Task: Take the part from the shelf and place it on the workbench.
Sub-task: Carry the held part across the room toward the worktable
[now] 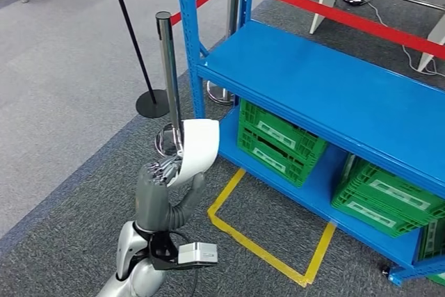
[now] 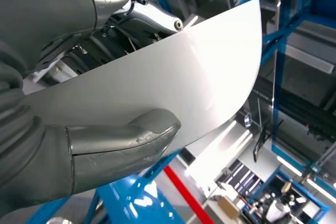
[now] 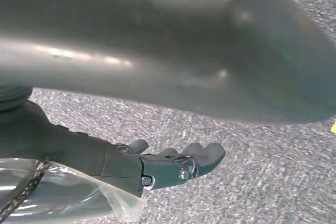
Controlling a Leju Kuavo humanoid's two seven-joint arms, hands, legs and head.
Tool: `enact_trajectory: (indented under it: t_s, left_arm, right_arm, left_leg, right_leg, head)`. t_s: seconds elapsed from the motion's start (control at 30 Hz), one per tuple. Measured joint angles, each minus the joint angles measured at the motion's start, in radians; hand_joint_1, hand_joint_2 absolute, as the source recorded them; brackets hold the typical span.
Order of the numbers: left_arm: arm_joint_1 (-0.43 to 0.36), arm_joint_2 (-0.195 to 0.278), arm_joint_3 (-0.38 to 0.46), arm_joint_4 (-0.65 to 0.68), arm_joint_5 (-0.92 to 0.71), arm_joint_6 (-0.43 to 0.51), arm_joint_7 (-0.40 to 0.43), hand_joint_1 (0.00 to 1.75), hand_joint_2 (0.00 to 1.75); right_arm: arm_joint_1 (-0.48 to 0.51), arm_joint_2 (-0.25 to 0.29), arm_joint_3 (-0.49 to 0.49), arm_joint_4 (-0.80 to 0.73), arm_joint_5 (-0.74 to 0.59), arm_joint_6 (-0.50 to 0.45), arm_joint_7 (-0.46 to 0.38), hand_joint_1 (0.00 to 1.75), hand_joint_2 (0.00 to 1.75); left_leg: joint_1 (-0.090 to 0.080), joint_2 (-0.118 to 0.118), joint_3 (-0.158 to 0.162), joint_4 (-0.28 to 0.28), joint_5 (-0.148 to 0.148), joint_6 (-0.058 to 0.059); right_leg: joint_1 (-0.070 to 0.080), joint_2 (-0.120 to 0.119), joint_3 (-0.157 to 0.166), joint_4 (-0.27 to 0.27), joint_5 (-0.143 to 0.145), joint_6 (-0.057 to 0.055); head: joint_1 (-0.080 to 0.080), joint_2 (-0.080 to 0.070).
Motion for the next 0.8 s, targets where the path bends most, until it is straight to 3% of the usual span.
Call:
enact_trajectory:
  t_s: [0.07,0.13,0.17,0.23,0.3,0.37,0.4,0.43,0.5,0.57,0.6,0.63,0.67,0.73,0.8]
  left_arm:
    - [-0.04,0.004,-0.019,0.021,0.0,0.0,0.013,1.75,1.75]
    - [-0.067,0.007,-0.035,0.039,0.0,0.0,0.024,1.75,1.75]
    - [-0.076,0.009,-0.042,0.045,0.0,0.0,0.028,1.75,1.75]
    - [-0.09,0.01,-0.057,0.058,0.0,0.0,0.035,1.75,1.75]
    - [-0.1,0.011,-0.07,0.07,0.0,0.0,0.044,1.75,1.75]
    - [-0.101,0.011,-0.079,0.081,0.0,0.0,0.049,1.75,1.75]
    - [-0.101,0.012,-0.082,0.086,0.0,0.0,0.05,1.75,1.75]
    - [-0.101,0.012,-0.085,0.09,-0.001,0.001,0.051,1.75,1.75]
    - [-0.103,0.013,-0.089,0.095,-0.006,0.001,0.055,1.75,1.75]
    - [-0.105,0.014,-0.091,0.096,-0.014,0.001,0.06,1.75,1.75]
    - [-0.105,0.016,-0.091,0.096,-0.017,0.001,0.062,1.75,1.75]
    - [-0.104,0.019,-0.09,0.096,-0.024,0.001,0.065,1.75,1.75]
    - [-0.102,0.021,-0.089,0.095,-0.033,0.001,0.069,1.75,1.75]
    - [-0.09,0.023,-0.087,0.09,-0.065,0.002,0.079,1.75,1.75]
    - [-0.066,0.023,-0.082,0.081,-0.102,0.002,0.084,1.75,1.75]
  right_arm:
    - [-0.002,0.004,-0.018,0.0,-0.008,0.002,0.015,0.0,0.0]
    - [-0.003,0.01,-0.032,0.0,-0.012,0.009,0.02,0.0,0.0]
    - [-0.003,0.013,-0.037,0.0,-0.011,0.014,0.018,0.0,0.0]
    - [-0.003,0.018,-0.043,0.0,-0.007,0.023,0.012,0.0,0.0]
    - [0.0,0.018,-0.049,-0.001,-0.002,0.031,0.003,0.0,0.0]
    - [0.002,0.017,-0.051,-0.001,0.002,0.036,-0.004,0.0,0.0]
    - [0.002,0.017,-0.052,-0.001,0.004,0.037,-0.007,0.0,0.0]
    - [0.002,0.016,-0.054,-0.001,0.005,0.037,-0.012,0.0,0.0]
    - [0.001,0.016,-0.057,-0.002,0.007,0.038,-0.032,0.0,0.0]
    - [-0.002,0.012,-0.06,-0.003,0.01,0.042,-0.054,0.0,0.0]
    - [-0.004,0.009,-0.061,-0.004,0.012,0.045,-0.06,0.0,0.0]
    - [-0.007,0.005,-0.062,-0.005,0.016,0.049,-0.062,0.0,0.0]
    - [-0.01,0.002,-0.063,-0.007,0.021,0.053,-0.062,0.0,0.0]
    - [-0.013,-0.002,-0.063,-0.008,0.038,0.063,-0.055,0.0,0.0]
    - [-0.011,-0.003,-0.062,-0.008,0.058,0.073,-0.039,0.0,0.0]
  left_leg:
    - [0.001,-0.02,-0.01,0.008,0.001,-0.011]
    - [0.003,-0.037,-0.02,0.011,0.005,-0.024]
    - [0.001,-0.027,-0.024,0.017,0.001,-0.029]
    - [-0.002,0.022,-0.053,0.077,-0.036,-0.039]
    - [0.0,0.071,-0.113,0.207,-0.098,-0.047]
    - [0.005,0.084,-0.157,0.298,-0.122,-0.051]
    - [0.006,0.088,-0.154,0.292,-0.106,-0.051]
    - [0.007,0.094,-0.131,0.245,-0.074,-0.049]
    - [-0.001,0.144,-0.061,0.105,-0.014,-0.037]
    - [-0.012,0.187,-0.026,0.026,0.003,-0.024]
    - [-0.017,0.187,-0.026,0.021,-0.001,-0.02]
    - [-0.016,0.172,-0.029,0.019,0.001,-0.014]
    - [-0.015,0.158,-0.03,0.016,0.003,-0.009]
    - [-0.008,0.132,-0.029,0.009,0.01,0.002]
    - [-0.005,0.105,-0.031,0.008,0.012,0.008]
  right_leg:
    - [-0.001,0.025,0.029,-0.056,0.008,-0.003]
    - [-0.002,0.012,0.033,-0.059,0.008,-0.009]
    - [-0.003,0.001,0.034,-0.061,0.01,-0.014]
    - [-0.006,-0.025,0.036,-0.066,0.012,-0.024]
    - [-0.003,-0.054,0.037,-0.066,0.009,-0.03]
    - [-0.001,-0.084,0.039,-0.065,0.006,-0.032]
    - [0.0,-0.098,0.04,-0.065,0.004,-0.032]
    - [0.001,-0.111,0.043,-0.065,0.002,-0.031]
    - [0.006,-0.135,0.05,-0.064,-0.004,-0.026]
    - [0.012,-0.156,0.054,-0.063,-0.01,-0.018]
    - [0.014,-0.169,0.055,-0.063,-0.012,-0.014]
    - [0.014,-0.182,0.057,-0.064,-0.014,-0.01]
    - [0.013,-0.181,0.057,-0.062,-0.02,-0.005]
    - [0.009,-0.131,0.037,-0.016,-0.054,0.004]
    - [0.005,-0.069,-0.025,0.111,-0.117,0.009]
  head:
    - [-0.001,0.0]
    - [-0.001,0.0]
    - [-0.002,0.0]
    - [-0.009,0.0]
    - [-0.016,0.0]
    - [-0.016,0.0]
    - [-0.016,0.0]
    - [-0.016,0.0]
    - [-0.016,0.0]
    - [-0.015,0.0]
    - [-0.014,0.0]
    - [-0.015,0.0]
    - [-0.013,0.0]
    - [-0.01,0.0]
    - [-0.006,0.0]
